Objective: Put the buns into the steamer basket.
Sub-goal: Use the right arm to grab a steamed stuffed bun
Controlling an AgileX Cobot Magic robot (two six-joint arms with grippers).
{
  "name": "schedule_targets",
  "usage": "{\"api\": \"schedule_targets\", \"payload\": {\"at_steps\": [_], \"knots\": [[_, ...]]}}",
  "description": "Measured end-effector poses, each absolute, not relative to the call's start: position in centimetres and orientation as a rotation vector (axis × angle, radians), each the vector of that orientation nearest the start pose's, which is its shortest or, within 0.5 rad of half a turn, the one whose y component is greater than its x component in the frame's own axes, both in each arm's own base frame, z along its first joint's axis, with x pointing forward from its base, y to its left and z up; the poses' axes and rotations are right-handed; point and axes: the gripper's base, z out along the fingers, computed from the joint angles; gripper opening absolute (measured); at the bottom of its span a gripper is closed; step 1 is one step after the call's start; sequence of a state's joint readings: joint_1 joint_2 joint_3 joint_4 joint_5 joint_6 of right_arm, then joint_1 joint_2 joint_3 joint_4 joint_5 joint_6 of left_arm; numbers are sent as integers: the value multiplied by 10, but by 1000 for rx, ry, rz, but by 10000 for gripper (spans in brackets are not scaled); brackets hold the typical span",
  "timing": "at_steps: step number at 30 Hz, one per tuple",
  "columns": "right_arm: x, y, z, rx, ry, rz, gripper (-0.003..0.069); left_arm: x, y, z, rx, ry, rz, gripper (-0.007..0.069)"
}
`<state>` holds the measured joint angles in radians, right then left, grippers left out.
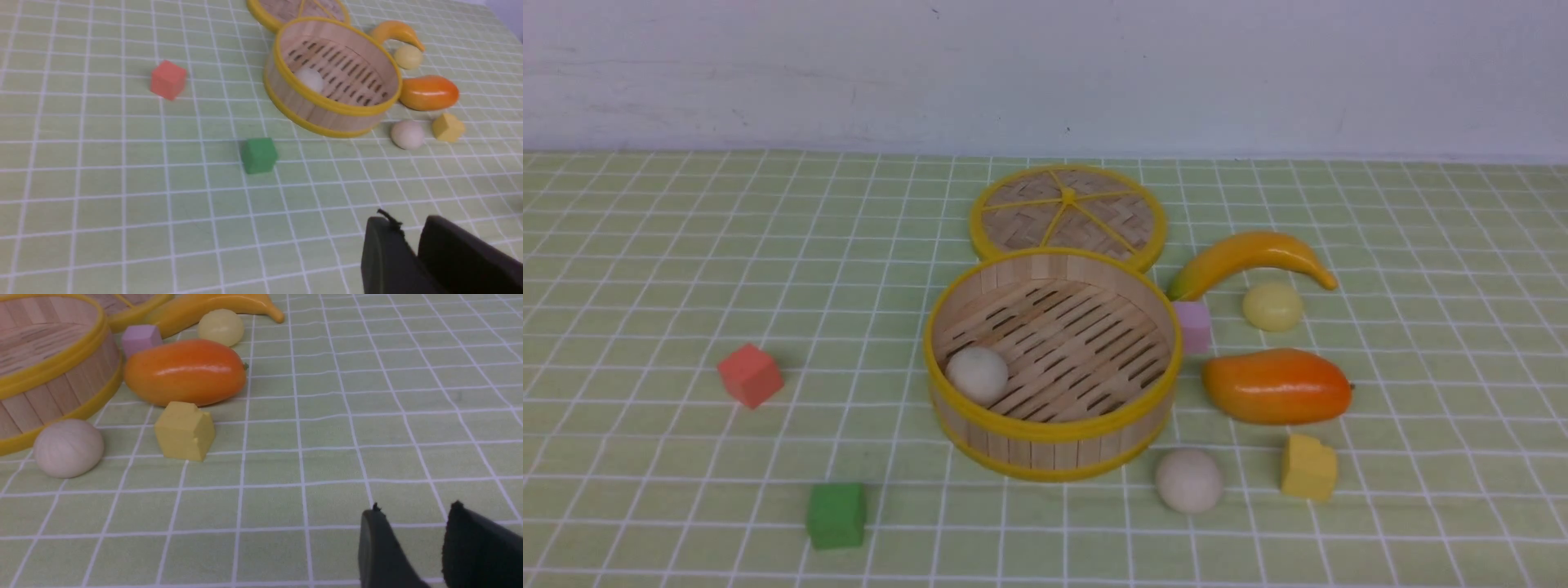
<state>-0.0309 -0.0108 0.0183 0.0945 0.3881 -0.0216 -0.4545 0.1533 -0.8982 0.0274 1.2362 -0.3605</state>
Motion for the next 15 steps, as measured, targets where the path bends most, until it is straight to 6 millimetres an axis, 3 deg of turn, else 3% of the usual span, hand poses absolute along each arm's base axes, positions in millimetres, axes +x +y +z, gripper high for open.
{"api": "schedule_targets", "payload": {"at_steps": [15], "knots": [[52,2,173,66,1877,58,241,-36,14,366,102,2016,-572,138]]}}
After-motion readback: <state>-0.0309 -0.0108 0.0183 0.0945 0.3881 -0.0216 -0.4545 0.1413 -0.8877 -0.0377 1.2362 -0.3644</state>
